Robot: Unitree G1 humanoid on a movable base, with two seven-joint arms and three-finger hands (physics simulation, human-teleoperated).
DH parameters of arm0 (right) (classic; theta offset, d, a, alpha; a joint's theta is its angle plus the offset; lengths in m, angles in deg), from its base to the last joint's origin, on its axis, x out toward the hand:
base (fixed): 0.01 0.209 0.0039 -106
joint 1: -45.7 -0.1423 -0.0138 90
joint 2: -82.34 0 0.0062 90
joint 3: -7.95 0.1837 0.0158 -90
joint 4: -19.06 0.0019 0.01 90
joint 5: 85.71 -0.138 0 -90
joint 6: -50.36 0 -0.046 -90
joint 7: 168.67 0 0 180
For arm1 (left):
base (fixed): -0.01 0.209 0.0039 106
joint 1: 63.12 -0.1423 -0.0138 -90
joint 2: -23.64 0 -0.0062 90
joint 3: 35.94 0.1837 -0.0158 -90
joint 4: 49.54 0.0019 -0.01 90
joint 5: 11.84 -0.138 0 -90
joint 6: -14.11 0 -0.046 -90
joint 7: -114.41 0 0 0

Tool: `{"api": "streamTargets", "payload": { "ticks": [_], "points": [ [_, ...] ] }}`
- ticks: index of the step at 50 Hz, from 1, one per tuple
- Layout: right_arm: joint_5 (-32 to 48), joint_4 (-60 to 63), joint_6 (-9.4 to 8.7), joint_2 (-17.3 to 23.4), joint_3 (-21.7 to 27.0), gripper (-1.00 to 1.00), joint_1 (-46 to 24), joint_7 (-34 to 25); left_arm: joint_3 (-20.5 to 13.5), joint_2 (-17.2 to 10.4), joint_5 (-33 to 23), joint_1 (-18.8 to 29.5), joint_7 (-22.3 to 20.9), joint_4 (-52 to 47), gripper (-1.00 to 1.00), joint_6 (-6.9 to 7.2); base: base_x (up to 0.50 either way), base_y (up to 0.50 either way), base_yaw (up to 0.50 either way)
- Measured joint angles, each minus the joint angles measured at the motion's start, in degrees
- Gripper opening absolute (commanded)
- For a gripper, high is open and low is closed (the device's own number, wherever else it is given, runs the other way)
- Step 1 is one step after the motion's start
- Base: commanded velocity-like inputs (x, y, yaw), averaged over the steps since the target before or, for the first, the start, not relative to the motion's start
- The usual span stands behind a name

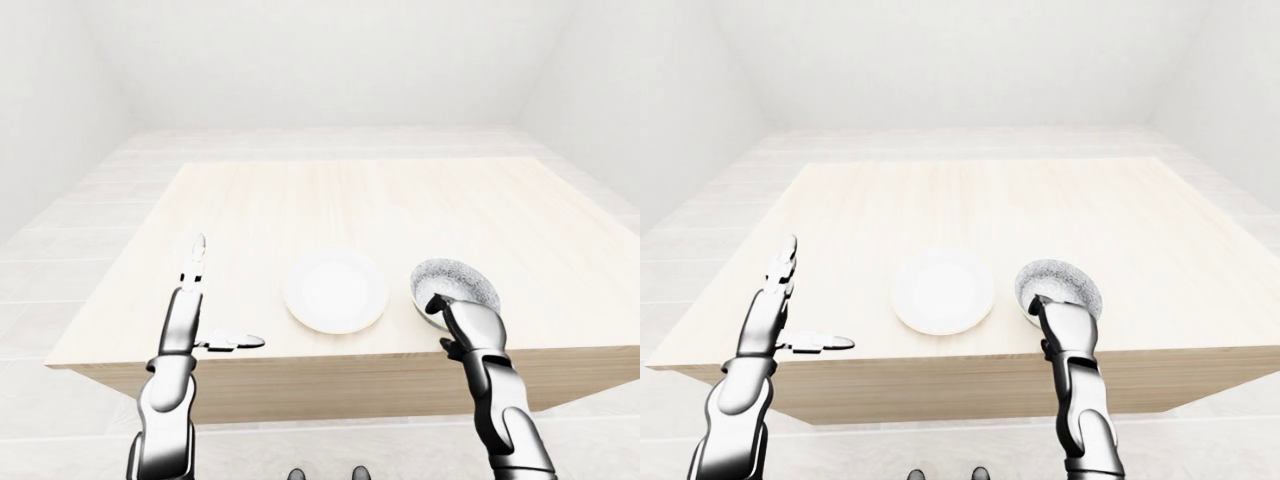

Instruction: Put the bowl on the plate.

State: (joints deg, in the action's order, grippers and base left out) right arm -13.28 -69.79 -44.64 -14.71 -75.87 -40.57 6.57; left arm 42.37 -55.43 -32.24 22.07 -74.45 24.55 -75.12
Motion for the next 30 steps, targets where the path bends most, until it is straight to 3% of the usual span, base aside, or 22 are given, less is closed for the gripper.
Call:
{"api": "streamTargets", "payload": {
  "ticks": [10,14,30],
  "points": [
    [0.4,0.6,0.00,-0.1,0.1,-0.07,0.1,-0.2,-0.4,-0.2,-0.3,0.3,0.9,1.2,1.00,-0.94,0.00,0.00,0.00],
    [0.7,0.7,0.00,-0.2,0.2,-0.33,0.1,-0.4,-0.6,-0.3,-0.2,0.4,0.9,1.1,1.00,-0.76,0.00,0.00,0.00],
    [1.8,1.4,0.00,-0.3,0.2,-0.28,-0.1,-1.2,-1.1,-0.5,0.2,0.4,1.1,2.0,1.00,-1.37,0.00,0.00,0.00]
  ]
}}
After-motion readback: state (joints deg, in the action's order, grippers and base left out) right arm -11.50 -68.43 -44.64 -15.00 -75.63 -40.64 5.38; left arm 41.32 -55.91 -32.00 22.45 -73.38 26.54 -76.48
